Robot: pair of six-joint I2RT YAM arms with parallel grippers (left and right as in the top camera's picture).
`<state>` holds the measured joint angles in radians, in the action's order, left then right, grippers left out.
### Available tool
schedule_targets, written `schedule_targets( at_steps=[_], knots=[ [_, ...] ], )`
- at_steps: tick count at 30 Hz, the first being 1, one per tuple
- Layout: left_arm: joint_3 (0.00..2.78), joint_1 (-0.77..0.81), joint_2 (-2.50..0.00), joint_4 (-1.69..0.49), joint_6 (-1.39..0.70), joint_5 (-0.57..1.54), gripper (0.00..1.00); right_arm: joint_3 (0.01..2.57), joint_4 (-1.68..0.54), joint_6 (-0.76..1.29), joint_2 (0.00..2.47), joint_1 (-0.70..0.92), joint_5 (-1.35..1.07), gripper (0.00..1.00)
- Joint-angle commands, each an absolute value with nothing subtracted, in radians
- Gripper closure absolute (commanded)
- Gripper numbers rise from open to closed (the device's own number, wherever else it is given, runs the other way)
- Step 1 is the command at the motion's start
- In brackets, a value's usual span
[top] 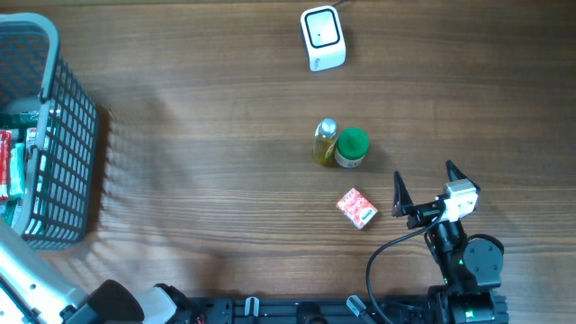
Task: Scan the item barcode
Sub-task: 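Grasp the green 3M gloves pack with red tubes in the basket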
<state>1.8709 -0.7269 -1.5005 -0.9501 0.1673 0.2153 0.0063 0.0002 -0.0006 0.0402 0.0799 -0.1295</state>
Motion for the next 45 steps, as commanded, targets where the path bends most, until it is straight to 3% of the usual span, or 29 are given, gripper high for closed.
schedule_targets(
  at_steps=[1,3,9,12,17,20,25,31,40,45],
  knots=[
    [1.854,-0.731,-1.603,-0.963,0.179,-0.028,0.18,0.006,0.006,0.001,0.036,0.080,-0.120,0.00],
    [1.831,-0.735,-1.719,-0.962,0.179,-0.127,0.14,0.006,0.006,0.001,0.036,0.080,-0.120,0.00],
    [1.819,-0.747,-2.035,-0.981,0.339,-0.133,0.12,0.006,0.006,0.001,0.036,0.080,-0.120,0.00],
    [1.818,-0.756,-2.095,-0.974,0.404,-0.133,0.05,0.006,0.006,0.001,0.036,0.080,-0.120,0.00],
    [1.802,-0.833,-2.128,-0.977,0.410,-0.124,0.00,0.006,0.006,0.001,0.036,0.080,-0.120,0.00],
    [1.765,-0.901,-2.128,-0.966,0.413,0.001,0.00,0.006,0.006,0.001,0.036,0.080,-0.120,0.00],
    [1.676,-0.934,-2.128,-0.899,0.413,0.030,0.10,0.006,0.006,0.001,0.036,0.080,-0.120,0.00],
    [1.670,-0.933,-2.118,-0.896,0.412,0.046,0.40,0.006,0.006,0.001,0.036,0.080,-0.120,0.00],
    [1.670,-0.878,-2.018,-0.992,0.413,0.066,0.46,0.006,0.006,0.001,0.036,0.080,-0.120,0.00],
    [1.668,-0.853,-2.010,-1.023,0.413,0.056,0.43,0.006,0.006,0.001,0.036,0.080,-0.120,0.00]
  ],
)
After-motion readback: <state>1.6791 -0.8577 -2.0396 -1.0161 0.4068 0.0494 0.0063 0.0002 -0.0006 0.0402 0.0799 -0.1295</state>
